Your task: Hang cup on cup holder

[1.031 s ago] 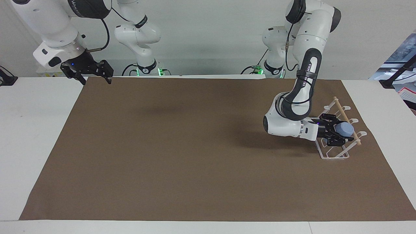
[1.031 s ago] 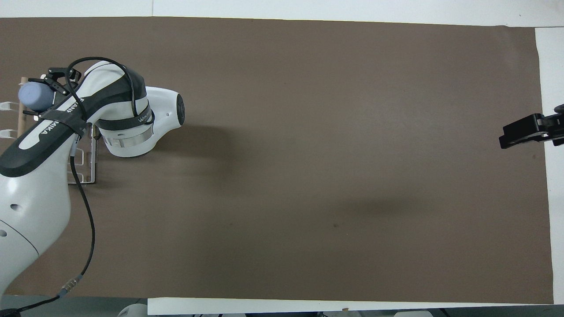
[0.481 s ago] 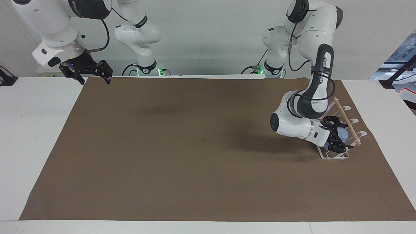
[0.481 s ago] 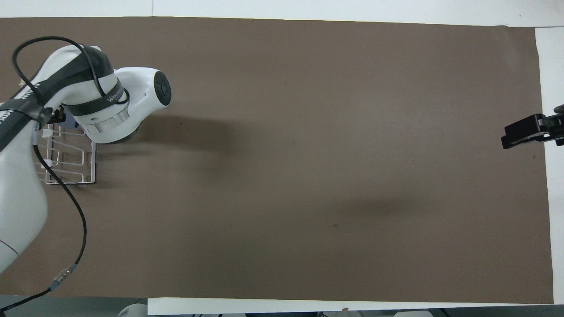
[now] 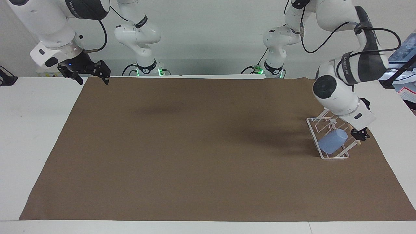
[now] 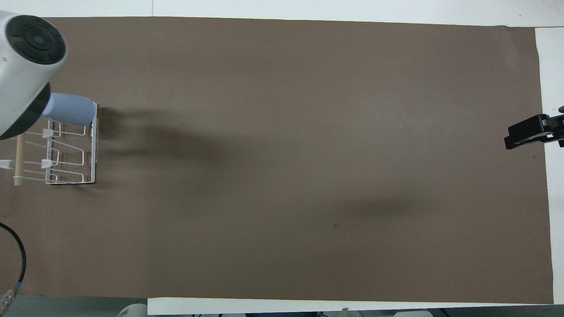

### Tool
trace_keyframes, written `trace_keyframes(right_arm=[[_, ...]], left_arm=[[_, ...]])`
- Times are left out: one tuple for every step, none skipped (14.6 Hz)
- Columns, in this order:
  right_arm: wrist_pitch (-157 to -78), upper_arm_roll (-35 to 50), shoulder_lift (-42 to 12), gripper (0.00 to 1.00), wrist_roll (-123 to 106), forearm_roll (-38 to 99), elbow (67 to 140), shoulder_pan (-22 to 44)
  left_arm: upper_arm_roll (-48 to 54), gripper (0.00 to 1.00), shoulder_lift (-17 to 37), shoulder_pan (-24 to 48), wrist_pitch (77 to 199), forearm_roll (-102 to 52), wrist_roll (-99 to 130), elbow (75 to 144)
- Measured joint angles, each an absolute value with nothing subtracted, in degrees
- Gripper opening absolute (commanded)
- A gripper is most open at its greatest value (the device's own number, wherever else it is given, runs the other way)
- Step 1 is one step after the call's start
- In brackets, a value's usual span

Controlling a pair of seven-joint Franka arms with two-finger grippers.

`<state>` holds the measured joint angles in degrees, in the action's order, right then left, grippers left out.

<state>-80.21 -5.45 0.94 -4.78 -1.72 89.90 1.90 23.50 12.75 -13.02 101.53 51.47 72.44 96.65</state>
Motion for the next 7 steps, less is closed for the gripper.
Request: trace_keyframes(right_arm=[[-80.21,-5.35,0.94,0.99,-4.78,-1.72,89.9,1.9],[-80.2,-5.33,0.94,0.99,-4.78,-1.72,89.9,1.9],[-80.2,-5.34,0.94,0.99,-4.78,-1.72,89.9,1.88],[-80.2,-5.34,0.94,0.99,-4.78,-1.72,89.9,1.87],[-80.2,-5.34,0.94,0.99,-4.78,-1.72,89.9,1.87],[-80.2,-5.34,0.94,0.99,-4.78,-1.72,89.9,1.87],[-80.2,-5.34,0.94,0.99,-4.78,-1.72,89.9,1.87]], left_arm=[[23.47,0.99,11.77,-14.27,102.52,46.57,65.42,96.64],[23.44,0.99,10.79,-15.46,103.02,40.71,57.78,96.54],[23.34,1.0,9.81,-16.44,103.16,34.74,50.15,96.28],[23.06,1.0,8.74,-17.21,103.02,28.91,42.81,96.07],[22.49,1.0,7.46,-17.75,102.38,23.4,35.44,96.01],[21.62,1.0,6.19,-17.9,100.81,18.97,28.35,95.97],[20.91,1.0,5.04,-17.89,98.54,15.81,21.89,95.94]])
